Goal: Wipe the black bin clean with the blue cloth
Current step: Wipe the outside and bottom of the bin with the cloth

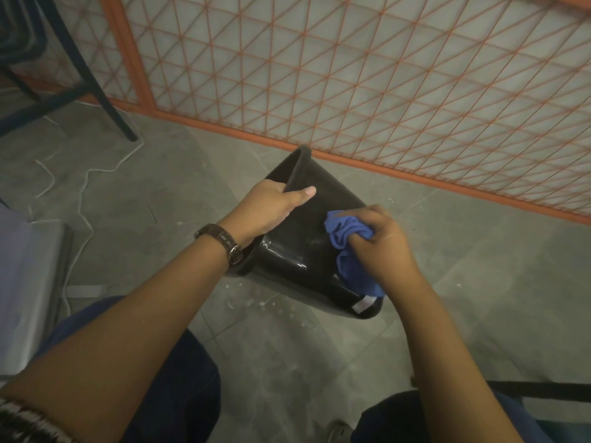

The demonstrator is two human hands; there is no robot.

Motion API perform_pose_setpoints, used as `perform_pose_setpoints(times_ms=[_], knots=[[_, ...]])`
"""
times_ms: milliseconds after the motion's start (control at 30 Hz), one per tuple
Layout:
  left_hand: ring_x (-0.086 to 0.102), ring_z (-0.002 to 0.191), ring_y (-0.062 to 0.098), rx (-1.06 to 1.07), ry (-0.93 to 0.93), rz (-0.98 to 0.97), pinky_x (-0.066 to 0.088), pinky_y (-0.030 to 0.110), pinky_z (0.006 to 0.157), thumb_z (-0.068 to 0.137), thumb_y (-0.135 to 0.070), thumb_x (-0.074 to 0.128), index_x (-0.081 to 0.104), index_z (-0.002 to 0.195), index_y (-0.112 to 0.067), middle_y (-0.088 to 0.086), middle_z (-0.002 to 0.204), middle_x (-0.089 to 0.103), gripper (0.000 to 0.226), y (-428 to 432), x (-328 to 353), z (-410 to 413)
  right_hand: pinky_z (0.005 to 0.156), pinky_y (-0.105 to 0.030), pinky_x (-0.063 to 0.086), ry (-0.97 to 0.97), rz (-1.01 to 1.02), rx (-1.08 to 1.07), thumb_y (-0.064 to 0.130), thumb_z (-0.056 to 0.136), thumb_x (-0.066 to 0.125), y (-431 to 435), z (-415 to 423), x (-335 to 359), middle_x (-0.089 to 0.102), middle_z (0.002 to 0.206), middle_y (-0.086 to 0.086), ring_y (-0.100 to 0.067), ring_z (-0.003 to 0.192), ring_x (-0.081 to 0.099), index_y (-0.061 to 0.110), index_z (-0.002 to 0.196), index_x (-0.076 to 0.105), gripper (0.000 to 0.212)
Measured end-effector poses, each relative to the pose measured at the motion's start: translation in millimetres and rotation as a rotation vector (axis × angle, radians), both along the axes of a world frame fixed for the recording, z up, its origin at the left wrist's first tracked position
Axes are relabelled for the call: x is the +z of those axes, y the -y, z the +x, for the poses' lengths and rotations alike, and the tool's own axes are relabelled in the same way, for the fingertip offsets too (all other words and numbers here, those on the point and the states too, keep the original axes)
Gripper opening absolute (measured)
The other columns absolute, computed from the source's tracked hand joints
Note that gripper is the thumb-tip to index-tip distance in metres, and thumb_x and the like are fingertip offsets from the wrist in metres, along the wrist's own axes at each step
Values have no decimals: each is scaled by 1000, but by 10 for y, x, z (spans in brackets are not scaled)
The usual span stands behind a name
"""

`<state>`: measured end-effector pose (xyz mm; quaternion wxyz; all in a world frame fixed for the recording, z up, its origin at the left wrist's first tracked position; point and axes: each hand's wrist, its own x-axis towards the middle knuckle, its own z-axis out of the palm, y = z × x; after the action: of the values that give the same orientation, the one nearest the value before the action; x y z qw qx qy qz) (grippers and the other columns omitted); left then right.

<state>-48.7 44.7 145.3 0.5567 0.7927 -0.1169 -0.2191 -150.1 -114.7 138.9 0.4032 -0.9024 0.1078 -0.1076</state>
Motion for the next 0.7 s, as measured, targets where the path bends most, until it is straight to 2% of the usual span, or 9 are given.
perform_pose_setpoints(times_ms=[67, 133, 200, 267, 333, 433, 567, 633, 700], knots=[[61, 90, 22, 5, -19, -8, 49, 32, 83, 87, -44, 59, 65, 95, -6, 12, 95, 63, 39, 22, -5, -22, 67, 4, 34, 3, -36, -95, 3, 84, 53, -25, 4, -2, 47, 98, 8, -3, 80, 50, 40, 94, 63, 40], [63, 92, 25, 23, -38, -5, 49, 39, 90, 87, -42, 60, 66, 97, 1, 15, 95, 65, 45, 54, 6, -55, 70, 3, 33, 6, -91, -64, 7, 87, 52, -106, 0, -17, 45, 104, 9, -1, 85, 48, 32, 110, 63, 35], [65, 88, 30, 41, -32, -15, 50, 44, 88, 86, -40, 62, 67, 93, 7, 19, 90, 68, 48, 78, -9, -82, 74, 1, 34, 37, -77, 30, 7, 87, 52, -197, 2, -29, 44, 106, 10, 1, 90, 48, 33, 115, 61, 39], [67, 81, 31, 56, -28, -17, 53, 41, 81, 85, -40, 63, 68, 78, 2, 17, 81, 70, 43, 87, -29, -89, 79, -1, 35, 40, -76, 141, 4, 85, 54, -269, 17, -52, 43, 109, 10, 0, 95, 46, 33, 116, 60, 43], [65, 74, 25, 76, -32, -2, 52, 34, 73, 85, -40, 63, 65, 69, -6, 10, 73, 67, 38, 78, -29, -80, 82, -3, 36, 34, -95, 237, 2, 83, 56, -303, 25, -75, 43, 111, 8, -3, 99, 46, 33, 115, 62, 45], [57, 70, 21, 103, -20, 13, 44, 28, 65, 85, -41, 63, 66, 79, 0, 8, 71, 60, 42, 46, -17, -42, 78, -3, 38, -8, -5, 274, -2, 80, 56, -239, -8, -33, 46, 102, 10, 2, 95, 48, 40, 95, 66, 46], [65, 86, 26, 69, -38, 15, 50, 30, 76, 86, -42, 61, 66, 91, 4, 17, 91, 67, 46, 24, -33, -17, 80, -11, 43, -43, 76, 80, -5, 72, 50, 33, -31, -55, 55, 95, 14, -3, 88, 55, 51, 67, 61, 57], [67, 90, 27, 61, -62, 6, 53, 37, 84, 86, -42, 61, 66, 93, 2, 17, 97, 70, 46, 25, -42, -11, 81, -18, 44, -56, 13, -24, 2, 75, 52, 80, -19, -76, 58, 102, 6, -7, 90, 56, 45, 74, 63, 45], [64, 83, 22, 83, -69, 8, 51, 30, 75, 86, -42, 61, 65, 90, -1, 12, 90, 67, 42, 34, -47, -8, 79, -10, 38, -38, -57, -7, 2, 78, 54, 17, -10, -81, 55, 106, 4, -6, 93, 52, 38, 90, 66, 40]])
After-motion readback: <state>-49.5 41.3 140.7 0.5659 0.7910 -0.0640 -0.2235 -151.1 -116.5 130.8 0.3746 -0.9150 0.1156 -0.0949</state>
